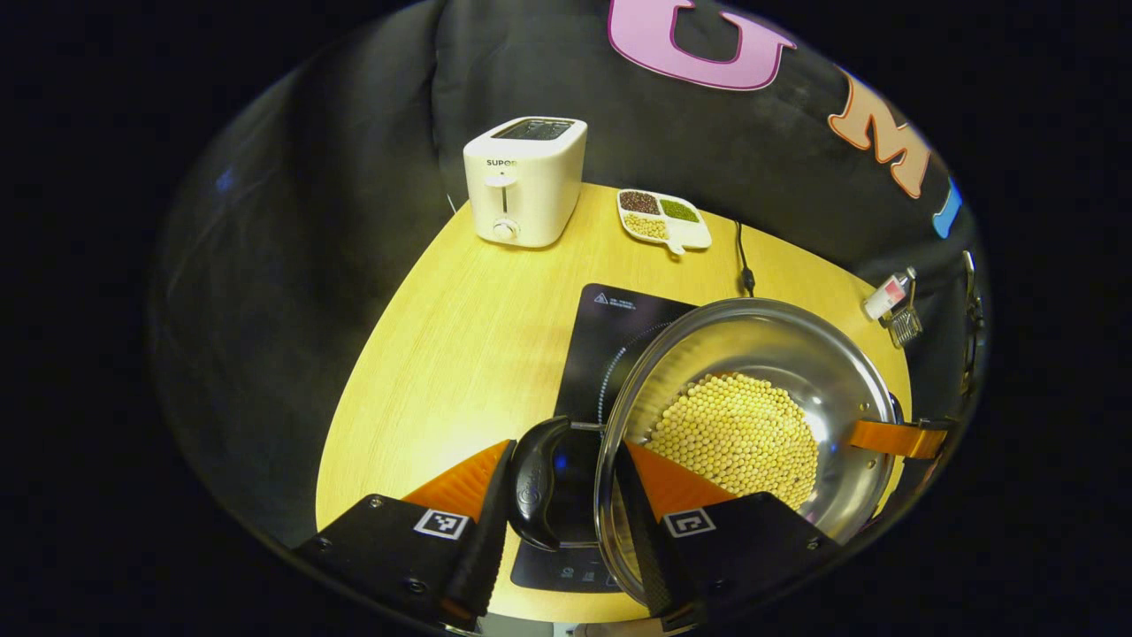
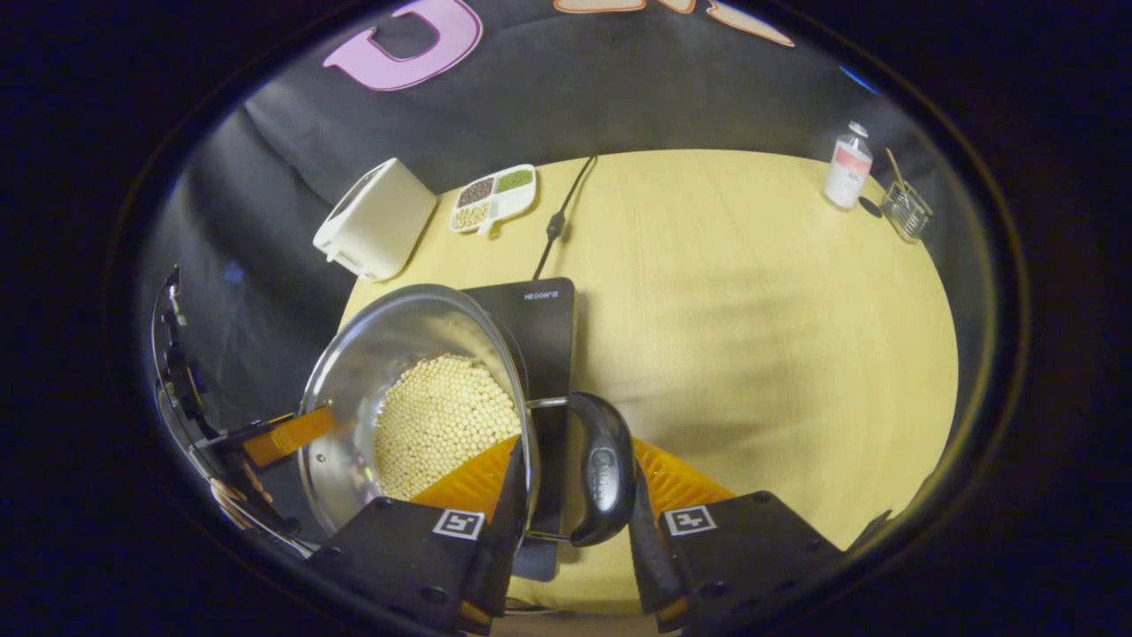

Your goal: First push the handle of the pot to place it horizontally, then grasp the pot with both hands and set it on the induction cooktop.

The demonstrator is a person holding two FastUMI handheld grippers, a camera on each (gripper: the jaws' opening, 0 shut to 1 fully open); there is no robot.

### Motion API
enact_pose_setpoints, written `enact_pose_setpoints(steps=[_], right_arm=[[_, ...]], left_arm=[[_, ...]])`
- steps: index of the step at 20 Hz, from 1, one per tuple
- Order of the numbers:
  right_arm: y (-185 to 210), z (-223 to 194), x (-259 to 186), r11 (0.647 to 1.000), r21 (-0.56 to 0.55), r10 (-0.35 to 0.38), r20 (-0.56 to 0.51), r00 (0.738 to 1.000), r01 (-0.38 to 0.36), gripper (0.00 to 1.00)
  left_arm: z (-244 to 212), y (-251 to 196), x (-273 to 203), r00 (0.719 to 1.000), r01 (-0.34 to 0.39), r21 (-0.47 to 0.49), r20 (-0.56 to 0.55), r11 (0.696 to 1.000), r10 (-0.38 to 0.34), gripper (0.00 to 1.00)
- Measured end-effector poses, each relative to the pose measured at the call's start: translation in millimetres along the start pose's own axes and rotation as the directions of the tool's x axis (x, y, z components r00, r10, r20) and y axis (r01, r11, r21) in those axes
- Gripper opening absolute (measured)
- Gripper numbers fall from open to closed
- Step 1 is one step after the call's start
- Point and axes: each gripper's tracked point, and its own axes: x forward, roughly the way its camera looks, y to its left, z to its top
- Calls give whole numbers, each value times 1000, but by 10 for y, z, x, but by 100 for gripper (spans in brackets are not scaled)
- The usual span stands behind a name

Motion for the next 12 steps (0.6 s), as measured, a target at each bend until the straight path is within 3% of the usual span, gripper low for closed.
enact_pose_setpoints(steps=[9,10,12], right_arm=[[-6,229,348,1000,25,-21,65,998,19,59],[-1,253,368,999,28,-18,70,997,16,52],[2,289,386,1000,25,-15,81,997,13,52]], left_arm=[[313,25,243,999,-21,67,50,998,17,65],[314,24,253,999,-19,67,49,998,16,65],[277,29,282,999,-15,52,36,999,13,65]])
